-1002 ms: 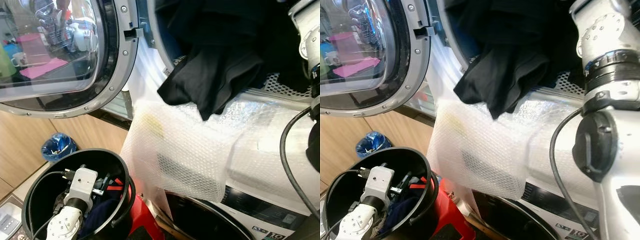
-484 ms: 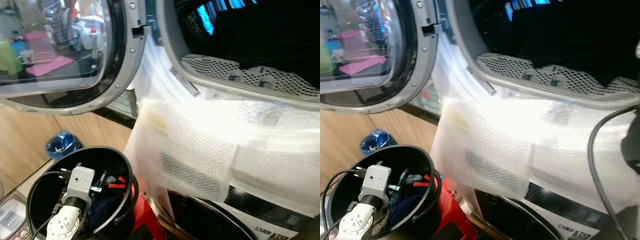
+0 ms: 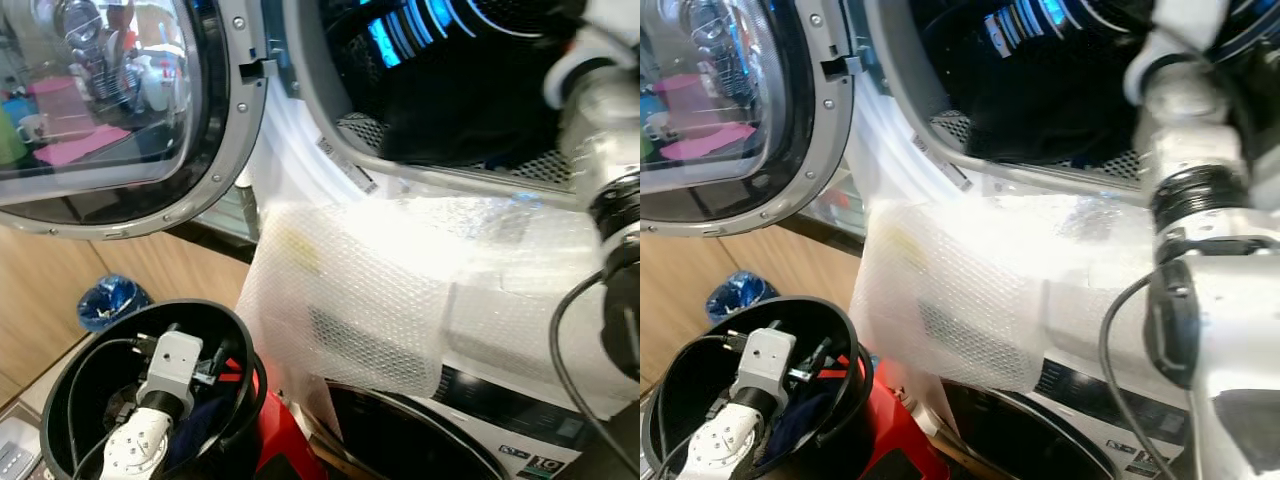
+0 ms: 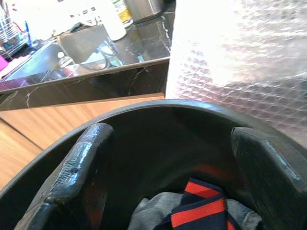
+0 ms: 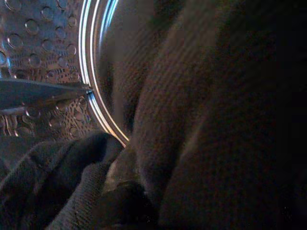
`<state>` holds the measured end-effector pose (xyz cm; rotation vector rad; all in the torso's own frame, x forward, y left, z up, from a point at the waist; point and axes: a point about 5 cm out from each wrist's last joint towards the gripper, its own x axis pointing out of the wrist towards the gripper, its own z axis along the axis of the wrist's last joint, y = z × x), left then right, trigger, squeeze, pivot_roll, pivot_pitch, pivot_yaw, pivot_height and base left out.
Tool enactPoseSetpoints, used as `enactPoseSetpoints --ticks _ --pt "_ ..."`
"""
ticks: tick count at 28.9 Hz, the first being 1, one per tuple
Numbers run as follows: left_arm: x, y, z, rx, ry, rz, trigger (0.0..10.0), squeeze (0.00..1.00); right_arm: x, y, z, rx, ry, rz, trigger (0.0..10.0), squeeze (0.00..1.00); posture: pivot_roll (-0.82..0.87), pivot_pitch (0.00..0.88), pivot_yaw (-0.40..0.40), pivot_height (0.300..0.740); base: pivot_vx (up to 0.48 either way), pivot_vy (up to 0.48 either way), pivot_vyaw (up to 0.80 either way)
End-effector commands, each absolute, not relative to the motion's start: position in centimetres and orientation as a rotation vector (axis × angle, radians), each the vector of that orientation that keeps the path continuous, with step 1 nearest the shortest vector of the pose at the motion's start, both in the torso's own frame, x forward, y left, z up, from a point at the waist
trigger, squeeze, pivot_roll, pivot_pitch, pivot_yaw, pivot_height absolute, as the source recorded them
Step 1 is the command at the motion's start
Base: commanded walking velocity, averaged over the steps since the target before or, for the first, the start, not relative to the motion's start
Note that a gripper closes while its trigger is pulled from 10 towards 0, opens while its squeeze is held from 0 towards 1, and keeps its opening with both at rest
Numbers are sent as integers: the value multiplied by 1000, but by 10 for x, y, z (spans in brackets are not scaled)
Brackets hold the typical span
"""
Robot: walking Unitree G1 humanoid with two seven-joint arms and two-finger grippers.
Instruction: Clothes washing
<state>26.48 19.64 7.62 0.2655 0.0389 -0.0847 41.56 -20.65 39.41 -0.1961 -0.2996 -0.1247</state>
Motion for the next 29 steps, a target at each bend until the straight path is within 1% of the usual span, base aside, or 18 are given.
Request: enactPoseSetpoints --ticks 1,9,16,18,21,23,26,27,29 --pt "263 198 72 267 68 -89 10000 0 420 -201 379 -215 -235 -97 10000 1000 -14 23 103 740 0 0 0" --pt "262 196 71 264 75 -96 10000 0 414 -215 395 -194 -278 -164 10000 1000 -18 26 102 740 0 0 0" --pt "262 196 71 265 76 -99 10000 0 413 -220 394 -184 -275 -192 10000 1000 -18 25 104 740 0 0 0" --pt "262 197 71 266 80 -96 10000 0 413 -226 392 -189 -261 -246 10000 1000 -18 25 105 740 0 0 0" --pt "263 198 71 266 80 -93 10000 0 412 -227 392 -181 -260 -257 10000 1000 -16 23 103 740 0 0 0" --pt "262 198 71 267 79 -92 10000 0 413 -222 394 -173 -264 -226 10000 1000 -9 19 98 740 0 0 0" --pt "262 198 72 266 76 -88 10000 0 416 -197 400 -202 -288 -59 10000 1000 0 14 92 740 0 0 0" --pt "262 198 72 266 76 -88 10000 0 416 -197 400 -202 -288 -59 10000 1000 0 14 92 740 0 0 0" --pt "262 198 73 266 73 -85 10000 0 418 -178 400 -213 -287 65 10000 1000 20 10 81 740 0 0 0"
